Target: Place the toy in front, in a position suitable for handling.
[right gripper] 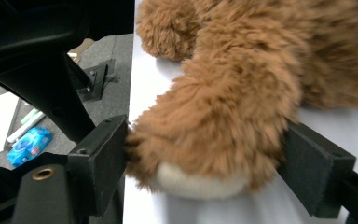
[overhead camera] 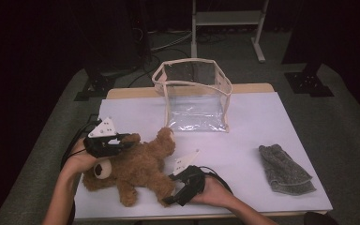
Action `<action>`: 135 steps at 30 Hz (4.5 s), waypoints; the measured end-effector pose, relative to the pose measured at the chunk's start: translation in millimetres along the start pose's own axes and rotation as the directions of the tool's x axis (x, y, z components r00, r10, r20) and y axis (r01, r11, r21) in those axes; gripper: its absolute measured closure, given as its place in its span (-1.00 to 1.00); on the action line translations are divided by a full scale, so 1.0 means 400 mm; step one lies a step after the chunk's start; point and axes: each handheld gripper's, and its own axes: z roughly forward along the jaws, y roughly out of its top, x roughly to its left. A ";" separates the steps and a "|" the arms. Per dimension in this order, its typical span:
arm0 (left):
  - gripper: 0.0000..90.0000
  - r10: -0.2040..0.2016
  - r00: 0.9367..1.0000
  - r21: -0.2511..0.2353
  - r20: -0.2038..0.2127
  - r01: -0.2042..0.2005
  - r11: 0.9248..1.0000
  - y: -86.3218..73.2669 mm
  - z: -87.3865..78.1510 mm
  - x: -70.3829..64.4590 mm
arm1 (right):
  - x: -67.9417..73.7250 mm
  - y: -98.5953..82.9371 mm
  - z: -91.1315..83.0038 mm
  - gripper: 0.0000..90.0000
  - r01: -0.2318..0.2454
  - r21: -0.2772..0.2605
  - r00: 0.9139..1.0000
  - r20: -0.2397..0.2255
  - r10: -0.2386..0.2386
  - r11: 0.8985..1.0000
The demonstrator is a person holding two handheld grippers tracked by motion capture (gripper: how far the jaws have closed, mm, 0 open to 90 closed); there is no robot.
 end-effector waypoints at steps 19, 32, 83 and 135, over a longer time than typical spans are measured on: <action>0.63 -0.031 0.999 -0.065 0.007 0.032 0.997 0.028 -0.026 -0.012 | 0.005 0.019 -0.032 0.40 0.027 -0.022 0.999 -0.026 -0.028 0.999; 0.64 0.070 0.994 -0.143 0.084 -0.058 0.988 0.194 0.038 -0.085 | 0.052 -0.037 -0.287 0.40 0.049 -0.063 0.998 0.047 -0.046 0.997; -0.31 0.169 0.953 -0.121 0.252 -0.143 0.982 0.149 0.218 -0.192 | 0.031 -0.272 -0.535 -0.21 -0.098 -0.119 0.960 0.252 0.126 0.988; -0.13 0.077 0.963 -0.101 0.258 -0.053 0.993 -0.009 0.168 -0.200 | -0.045 -0.203 -0.385 -0.04 -0.068 -0.117 0.972 0.215 0.092 0.991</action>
